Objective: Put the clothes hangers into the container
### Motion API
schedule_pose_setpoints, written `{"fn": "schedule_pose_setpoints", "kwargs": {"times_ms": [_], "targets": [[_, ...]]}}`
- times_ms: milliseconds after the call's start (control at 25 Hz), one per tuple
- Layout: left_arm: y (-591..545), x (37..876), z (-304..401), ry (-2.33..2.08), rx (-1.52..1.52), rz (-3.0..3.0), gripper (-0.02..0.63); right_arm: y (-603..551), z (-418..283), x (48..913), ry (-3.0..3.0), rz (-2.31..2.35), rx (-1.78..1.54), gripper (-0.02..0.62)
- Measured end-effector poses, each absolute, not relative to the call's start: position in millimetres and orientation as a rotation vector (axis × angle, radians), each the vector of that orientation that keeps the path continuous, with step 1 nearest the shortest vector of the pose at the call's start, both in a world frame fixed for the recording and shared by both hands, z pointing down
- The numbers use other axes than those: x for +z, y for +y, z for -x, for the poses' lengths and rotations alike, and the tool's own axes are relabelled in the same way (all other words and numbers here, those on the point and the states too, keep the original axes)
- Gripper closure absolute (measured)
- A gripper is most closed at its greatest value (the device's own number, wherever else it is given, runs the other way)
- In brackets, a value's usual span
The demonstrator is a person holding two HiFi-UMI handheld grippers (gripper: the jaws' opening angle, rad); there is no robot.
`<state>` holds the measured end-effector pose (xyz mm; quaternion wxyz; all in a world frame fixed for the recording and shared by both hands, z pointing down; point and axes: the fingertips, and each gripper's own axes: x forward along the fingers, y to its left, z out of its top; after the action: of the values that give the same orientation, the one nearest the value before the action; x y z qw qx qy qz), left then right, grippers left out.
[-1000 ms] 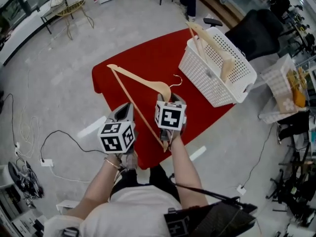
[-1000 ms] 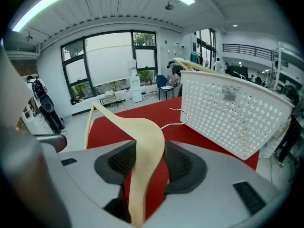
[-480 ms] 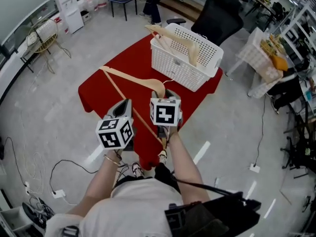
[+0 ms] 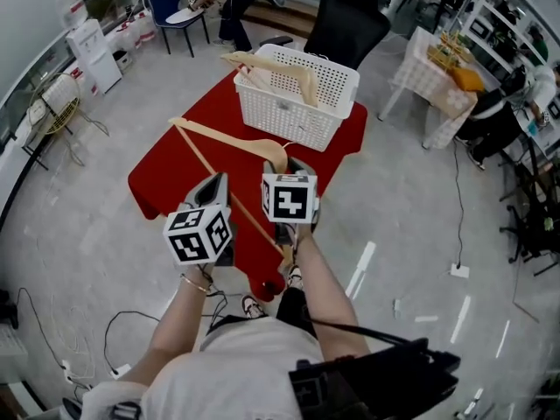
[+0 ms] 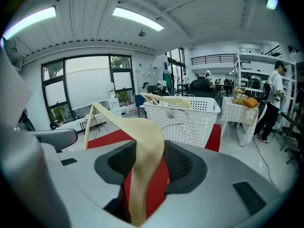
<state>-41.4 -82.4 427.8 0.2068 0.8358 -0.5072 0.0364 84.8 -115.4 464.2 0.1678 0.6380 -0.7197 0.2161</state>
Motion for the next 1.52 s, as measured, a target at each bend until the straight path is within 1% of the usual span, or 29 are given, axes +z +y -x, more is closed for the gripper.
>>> {"fn": "schedule_pose_setpoints", "kwargs": {"times_ms": [240, 400, 520, 720, 1280, 1520], "targets": [[-88, 424, 21, -1.396, 0.147, -2.349, 0.604, -121, -105, 451, -2.058, -1.856, 0.628, 0.402], [-105, 421, 0, -1.413, 0.146, -2.35, 0.604, -136, -131, 449, -2.065, -1.873, 0.61, 0.402], [-121, 414, -19, -1.441, 0.119, -2.328, 0.604, -149, -146, 453, -2.087, -1.814, 0.652, 0.402], [-147, 401, -54, -1.52, 0.076, -2.298, 0.604, -181, -173, 447, -2.135, -1.718, 0.61, 0.402], [-194, 371, -131, -1.77, -0.007, -2.149, 0.604, -256, -227, 403, -2.3, -1.444, 0.528, 0.402], [-205, 348, -136, -1.809, 0.013, -2.154, 0.604, -277, -221, 380, -2.377, -1.412, 0.545, 0.402]]}}
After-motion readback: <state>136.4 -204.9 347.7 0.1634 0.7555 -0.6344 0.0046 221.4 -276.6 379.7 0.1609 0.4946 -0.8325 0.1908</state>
